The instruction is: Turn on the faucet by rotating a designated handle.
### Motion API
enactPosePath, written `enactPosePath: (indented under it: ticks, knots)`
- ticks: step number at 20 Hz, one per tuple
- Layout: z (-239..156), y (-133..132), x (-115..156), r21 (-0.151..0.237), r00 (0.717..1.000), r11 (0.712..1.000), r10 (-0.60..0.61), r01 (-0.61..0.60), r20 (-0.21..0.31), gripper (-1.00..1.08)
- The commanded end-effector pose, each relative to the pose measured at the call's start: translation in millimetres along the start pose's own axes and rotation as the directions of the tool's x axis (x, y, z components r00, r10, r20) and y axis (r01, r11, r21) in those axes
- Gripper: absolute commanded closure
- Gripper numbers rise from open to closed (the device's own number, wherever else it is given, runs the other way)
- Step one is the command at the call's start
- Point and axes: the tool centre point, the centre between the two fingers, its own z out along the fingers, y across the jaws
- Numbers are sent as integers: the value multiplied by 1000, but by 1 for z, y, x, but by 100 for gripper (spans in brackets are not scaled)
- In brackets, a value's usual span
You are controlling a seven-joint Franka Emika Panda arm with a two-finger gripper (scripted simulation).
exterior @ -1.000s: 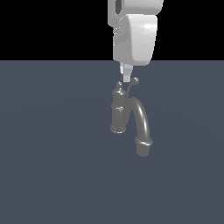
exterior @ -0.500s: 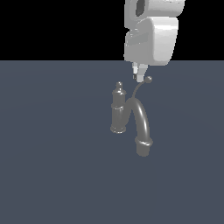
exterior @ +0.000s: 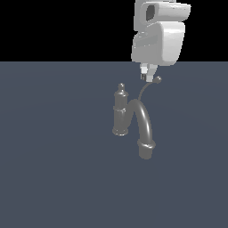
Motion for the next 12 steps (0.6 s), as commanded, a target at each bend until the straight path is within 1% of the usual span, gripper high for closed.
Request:
enactPosePath:
  ticks: [1,12]
  knots:
    - [5,-2,16,-8,1000,1000,18,-18,3,108]
    - [6,-26,50,-9,1000,1000,29,-29,3,108]
